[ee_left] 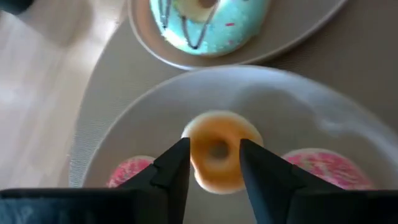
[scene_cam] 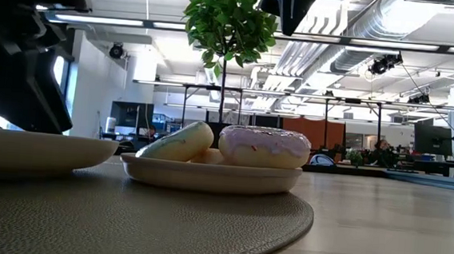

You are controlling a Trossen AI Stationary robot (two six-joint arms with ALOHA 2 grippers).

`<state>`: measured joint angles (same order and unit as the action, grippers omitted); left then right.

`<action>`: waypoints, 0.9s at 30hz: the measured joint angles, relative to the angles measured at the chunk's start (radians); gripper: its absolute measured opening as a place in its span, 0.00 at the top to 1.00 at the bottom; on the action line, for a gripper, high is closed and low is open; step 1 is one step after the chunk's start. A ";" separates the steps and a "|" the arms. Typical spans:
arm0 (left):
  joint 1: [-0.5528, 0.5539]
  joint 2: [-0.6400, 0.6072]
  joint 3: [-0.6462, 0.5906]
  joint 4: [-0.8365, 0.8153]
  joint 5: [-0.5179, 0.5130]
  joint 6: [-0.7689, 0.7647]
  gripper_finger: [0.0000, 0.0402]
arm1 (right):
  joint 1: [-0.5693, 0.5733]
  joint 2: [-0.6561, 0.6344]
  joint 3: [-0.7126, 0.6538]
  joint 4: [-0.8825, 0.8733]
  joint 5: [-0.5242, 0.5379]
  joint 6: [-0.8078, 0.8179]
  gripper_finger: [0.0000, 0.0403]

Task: Pick & Place donuts
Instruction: Adjust the small yellow donut

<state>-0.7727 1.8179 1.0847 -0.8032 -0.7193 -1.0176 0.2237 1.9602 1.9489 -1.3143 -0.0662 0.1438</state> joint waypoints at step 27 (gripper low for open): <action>0.000 0.000 0.046 -0.032 0.123 0.045 0.82 | 0.000 0.000 0.000 0.017 0.006 -0.059 0.68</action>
<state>-0.7723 1.8175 1.1305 -0.8354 -0.5967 -0.9722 0.2234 1.9602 1.9488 -1.2977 -0.0597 0.0845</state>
